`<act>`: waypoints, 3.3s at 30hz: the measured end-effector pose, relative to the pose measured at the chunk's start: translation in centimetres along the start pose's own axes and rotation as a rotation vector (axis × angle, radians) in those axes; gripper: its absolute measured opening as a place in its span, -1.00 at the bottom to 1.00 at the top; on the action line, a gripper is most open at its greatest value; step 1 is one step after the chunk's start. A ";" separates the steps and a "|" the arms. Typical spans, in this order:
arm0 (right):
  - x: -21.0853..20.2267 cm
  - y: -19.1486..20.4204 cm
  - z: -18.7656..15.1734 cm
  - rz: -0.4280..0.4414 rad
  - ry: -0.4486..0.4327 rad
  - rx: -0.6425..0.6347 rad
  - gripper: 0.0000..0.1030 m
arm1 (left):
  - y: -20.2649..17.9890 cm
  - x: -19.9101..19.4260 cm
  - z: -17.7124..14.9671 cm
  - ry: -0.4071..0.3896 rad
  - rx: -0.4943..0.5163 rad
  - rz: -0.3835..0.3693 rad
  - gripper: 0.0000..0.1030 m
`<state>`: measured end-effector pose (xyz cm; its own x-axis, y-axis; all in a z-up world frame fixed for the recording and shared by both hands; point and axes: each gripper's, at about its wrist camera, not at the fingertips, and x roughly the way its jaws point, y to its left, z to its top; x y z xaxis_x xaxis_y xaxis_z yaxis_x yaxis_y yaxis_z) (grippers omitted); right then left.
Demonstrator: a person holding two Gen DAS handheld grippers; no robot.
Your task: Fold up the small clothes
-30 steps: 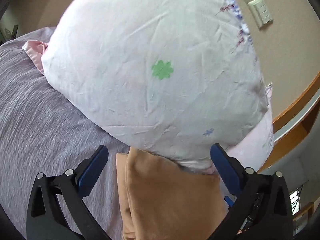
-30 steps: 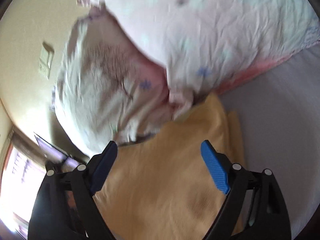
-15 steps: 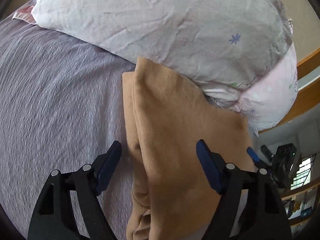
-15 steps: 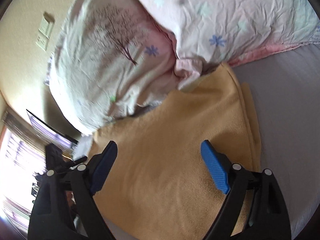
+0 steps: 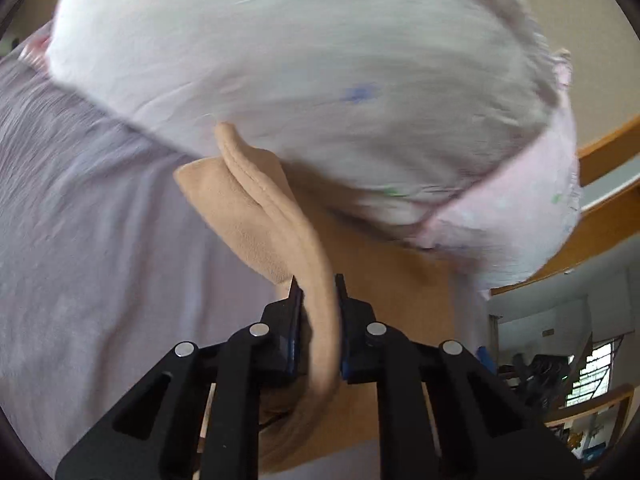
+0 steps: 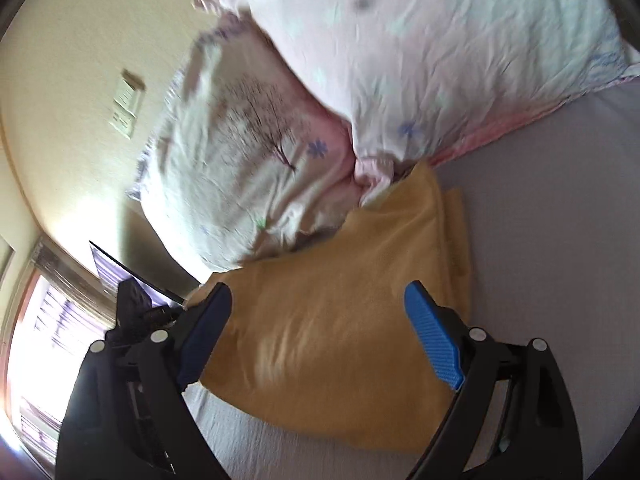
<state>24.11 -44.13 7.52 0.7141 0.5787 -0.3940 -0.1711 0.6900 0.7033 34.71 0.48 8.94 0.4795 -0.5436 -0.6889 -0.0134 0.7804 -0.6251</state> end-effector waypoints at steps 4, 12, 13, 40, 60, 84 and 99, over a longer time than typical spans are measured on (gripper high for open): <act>-2.8 -1.9 0.1 -0.002 -0.065 0.030 0.75 | -9.7 3.4 -1.5 0.011 0.039 -0.133 -0.74; -4.3 -6.3 0.0 -0.077 -0.062 0.129 0.79 | -20.1 19.1 -10.9 0.442 -0.015 -0.509 -0.80; -4.7 -6.6 0.1 -0.074 -0.057 0.133 0.78 | -20.2 18.9 -10.9 0.438 -0.020 -0.542 -0.80; 10.3 -1.3 -0.7 -0.084 0.340 0.001 -0.71 | -0.4 3.6 -7.9 0.104 0.167 -0.180 0.10; 4.6 -4.4 0.6 -0.210 0.267 0.061 0.50 | -2.9 7.7 -8.2 0.174 0.189 -0.272 0.33; 6.8 1.9 -7.4 -0.048 0.402 -0.028 -0.11 | 2.7 0.3 -11.7 0.091 0.303 -0.092 -0.14; 10.3 2.0 -3.7 -0.182 0.204 0.024 -0.81 | -1.7 -0.5 -14.9 0.042 0.550 -0.115 0.11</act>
<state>28.58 -35.19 2.63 0.5795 0.5234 -0.6247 -0.0344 0.7815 0.6229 21.47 -5.21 4.88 0.4154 -0.6377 -0.6487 0.5014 0.7555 -0.4216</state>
